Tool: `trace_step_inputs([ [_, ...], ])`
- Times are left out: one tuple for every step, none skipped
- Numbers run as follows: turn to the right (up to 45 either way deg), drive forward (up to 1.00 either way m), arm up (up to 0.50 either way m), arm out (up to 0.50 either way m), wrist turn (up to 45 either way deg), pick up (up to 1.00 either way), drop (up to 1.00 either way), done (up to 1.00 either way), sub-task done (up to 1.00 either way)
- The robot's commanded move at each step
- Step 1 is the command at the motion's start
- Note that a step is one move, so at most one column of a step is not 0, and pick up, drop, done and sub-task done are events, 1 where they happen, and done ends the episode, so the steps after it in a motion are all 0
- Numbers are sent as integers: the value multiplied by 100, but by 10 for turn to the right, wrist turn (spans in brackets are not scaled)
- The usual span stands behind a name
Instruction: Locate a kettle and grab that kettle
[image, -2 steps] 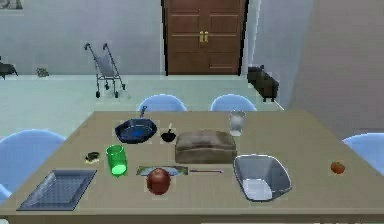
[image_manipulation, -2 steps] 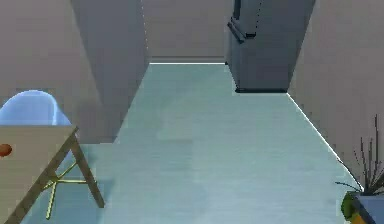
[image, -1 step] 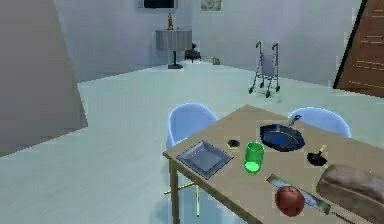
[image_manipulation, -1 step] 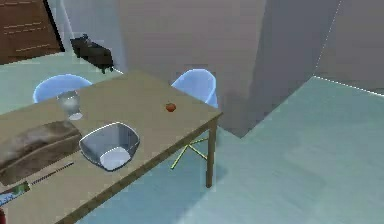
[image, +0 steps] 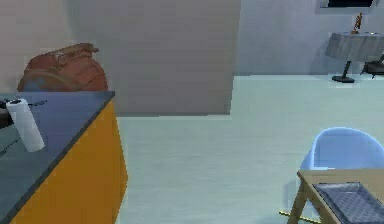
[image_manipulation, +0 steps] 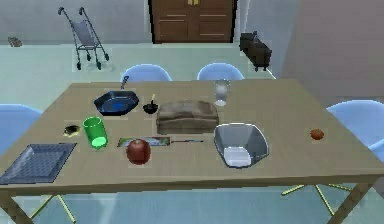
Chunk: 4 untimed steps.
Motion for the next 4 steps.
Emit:
trace_step_inputs([
  [0,45,0,0,0,0,0,0,0],
  [-450,0,0,0,0,0,0,0,0],
  [-450,0,0,0,0,0,0,0,0],
  [-450,0,0,0,0,0,0,0,0],
])
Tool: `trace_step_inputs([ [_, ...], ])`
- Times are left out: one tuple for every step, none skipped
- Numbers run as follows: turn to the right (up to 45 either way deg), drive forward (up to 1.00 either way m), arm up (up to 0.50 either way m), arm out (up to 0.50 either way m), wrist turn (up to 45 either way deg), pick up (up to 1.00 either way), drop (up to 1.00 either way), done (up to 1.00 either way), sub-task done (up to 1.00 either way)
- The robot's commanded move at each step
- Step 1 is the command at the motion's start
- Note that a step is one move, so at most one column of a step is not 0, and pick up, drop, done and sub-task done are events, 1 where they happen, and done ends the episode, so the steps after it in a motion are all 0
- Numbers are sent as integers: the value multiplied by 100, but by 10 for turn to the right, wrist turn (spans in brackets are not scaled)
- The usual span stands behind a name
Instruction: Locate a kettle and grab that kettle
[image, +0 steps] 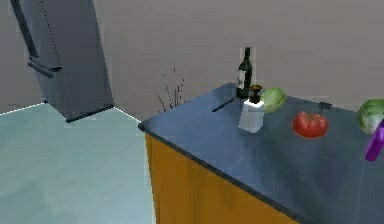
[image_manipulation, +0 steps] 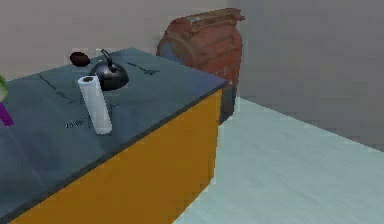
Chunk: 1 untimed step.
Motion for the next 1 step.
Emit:
trace_step_inputs([
  [-180,0,0,0,0,0,0,0,0],
])
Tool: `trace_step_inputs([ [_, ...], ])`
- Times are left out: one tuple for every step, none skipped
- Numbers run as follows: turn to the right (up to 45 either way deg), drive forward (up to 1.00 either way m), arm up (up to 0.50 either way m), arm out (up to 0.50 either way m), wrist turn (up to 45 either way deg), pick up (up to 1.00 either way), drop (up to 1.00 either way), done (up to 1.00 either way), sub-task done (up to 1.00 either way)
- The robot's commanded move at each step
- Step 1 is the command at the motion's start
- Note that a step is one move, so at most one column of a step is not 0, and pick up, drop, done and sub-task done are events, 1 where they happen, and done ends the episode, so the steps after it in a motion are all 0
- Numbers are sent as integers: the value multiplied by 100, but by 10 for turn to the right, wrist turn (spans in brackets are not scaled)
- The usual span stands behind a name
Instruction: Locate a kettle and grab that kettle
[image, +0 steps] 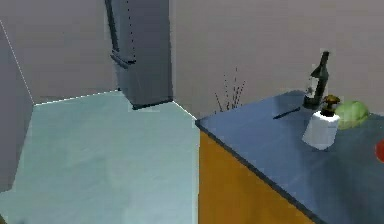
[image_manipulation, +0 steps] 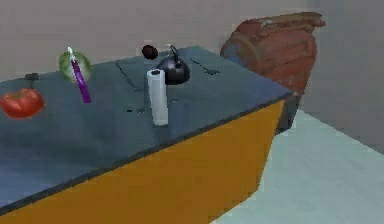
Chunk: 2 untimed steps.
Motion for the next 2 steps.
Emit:
trace_step_inputs([
  [450,0,0,0,0,0,0,0,0],
  [120,0,0,0,0,0,0,0,0],
])
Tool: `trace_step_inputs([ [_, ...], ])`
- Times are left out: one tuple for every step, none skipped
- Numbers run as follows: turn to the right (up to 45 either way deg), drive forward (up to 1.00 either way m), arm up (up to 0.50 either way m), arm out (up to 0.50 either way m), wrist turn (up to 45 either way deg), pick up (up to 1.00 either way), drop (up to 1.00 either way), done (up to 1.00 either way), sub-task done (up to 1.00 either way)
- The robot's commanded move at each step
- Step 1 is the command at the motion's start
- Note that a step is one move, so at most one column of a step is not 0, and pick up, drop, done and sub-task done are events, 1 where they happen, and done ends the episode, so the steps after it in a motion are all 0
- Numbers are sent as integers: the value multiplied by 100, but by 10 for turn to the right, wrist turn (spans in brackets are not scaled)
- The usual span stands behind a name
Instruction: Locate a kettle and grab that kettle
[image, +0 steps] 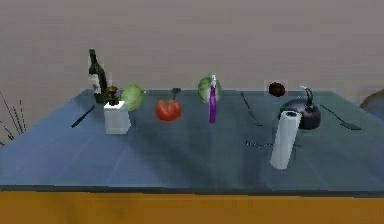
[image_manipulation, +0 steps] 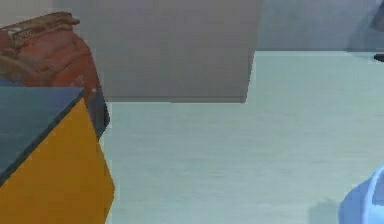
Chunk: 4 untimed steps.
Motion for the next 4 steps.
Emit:
trace_step_inputs([
  [0,25,0,0,0,0,0,0,0],
  [-450,0,0,0,0,0,0,0,0],
  [0,0,50,0,0,0,0,0,0],
  [0,0,38,0,0,0,0,0,0],
])
